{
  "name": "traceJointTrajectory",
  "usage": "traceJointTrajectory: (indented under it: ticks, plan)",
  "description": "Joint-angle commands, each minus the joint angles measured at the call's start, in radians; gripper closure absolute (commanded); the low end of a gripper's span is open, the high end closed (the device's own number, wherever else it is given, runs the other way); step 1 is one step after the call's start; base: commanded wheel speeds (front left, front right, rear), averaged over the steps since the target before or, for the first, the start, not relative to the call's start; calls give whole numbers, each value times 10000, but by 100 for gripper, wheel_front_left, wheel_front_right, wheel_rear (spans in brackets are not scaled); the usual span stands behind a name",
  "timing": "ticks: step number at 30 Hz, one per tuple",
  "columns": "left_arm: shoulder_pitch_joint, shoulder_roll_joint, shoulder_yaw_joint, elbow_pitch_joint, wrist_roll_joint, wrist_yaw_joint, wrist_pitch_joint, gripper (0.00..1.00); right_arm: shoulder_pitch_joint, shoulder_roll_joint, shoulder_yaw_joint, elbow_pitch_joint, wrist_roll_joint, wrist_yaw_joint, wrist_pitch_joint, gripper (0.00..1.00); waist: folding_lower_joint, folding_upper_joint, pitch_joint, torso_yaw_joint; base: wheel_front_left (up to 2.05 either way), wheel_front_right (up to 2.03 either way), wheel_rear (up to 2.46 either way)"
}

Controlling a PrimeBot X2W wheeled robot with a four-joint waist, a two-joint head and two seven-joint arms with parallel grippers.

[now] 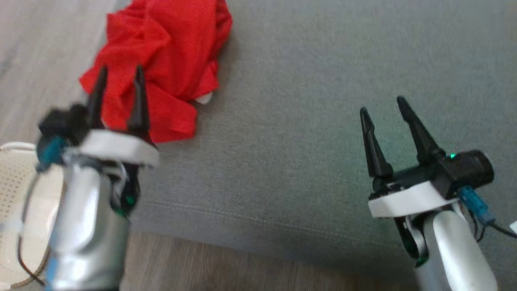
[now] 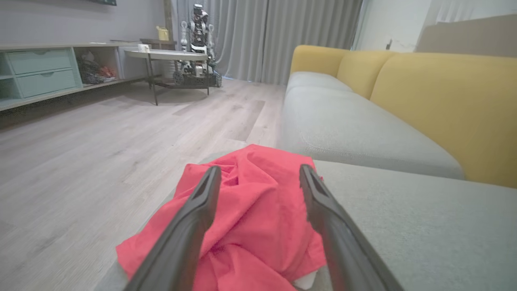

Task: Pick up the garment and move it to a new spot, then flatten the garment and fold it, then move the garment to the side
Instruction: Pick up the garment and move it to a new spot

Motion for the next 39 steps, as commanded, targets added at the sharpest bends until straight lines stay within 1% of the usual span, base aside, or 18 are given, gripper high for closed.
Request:
traceJointTrajectory:
  ticks: [1,5,8,13,19,20,21,22,27,31,35,39]
  plan:
    - [-895,527,450,284,-103,-172,-62,0,-398,-30,242,-439,-130,0,-92,0,0,0,846,-544,0,0,0]
    - [-2546,1040,447,1829,-430,-555,575,0,-650,-30,290,-637,-273,0,-92,0,0,0,1401,-902,0,0,0]
    - [-3642,1501,318,2826,-527,-715,1071,0,-807,-30,286,-749,-329,0,-92,0,0,0,1735,-1164,0,0,0]
    - [-5047,2082,-32,4360,-586,-830,1837,0,-998,-30,294,-894,-350,0,-92,0,0,0,2172,-1513,0,0,0]
    - [-6059,2507,-383,6007,-557,-865,2341,0,-1213,-30,325,-1000,-267,0,-92,0,0,0,2529,-1845,0,0,0]
    - [-6170,2530,-425,6240,-575,-868,2374,18,-1229,-30,314,-1012,-249,0,-92,0,0,0,2553,-1869,0,0,0]
    - [-6170,2530,-425,6240,-575,-868,2374,18,-1229,-30,314,-1012,-249,0,-92,0,0,0,2553,-1869,0,0,0]
    - [-6271,2560,-451,6451,-589,-870,2368,100,-1238,-30,306,-1023,-232,0,-92,0,0,0,2571,-1893,0,0,0]
    - [-6652,2611,-416,7186,-724,-874,1882,100,-1250,-30,246,-1005,-160,0,-92,0,0,0,2544,-1920,0,0,0]
    - [-6908,2652,-395,7426,-777,-872,1131,100,-1229,-30,193,-959,-105,0,-92,0,0,0,2360,-1815,0,0,0]
    - [-7152,2664,-299,7362,-839,-785,343,100,-1187,-30,218,-874,-23,0,-92,0,0,0,1998,-1696,0,0,0]
    - [-7239,2714,-166,6786,-821,-582,-13,100,-1100,-30,281,-735,111,0,-92,0,0,0,1485,-1621,0,0,0]
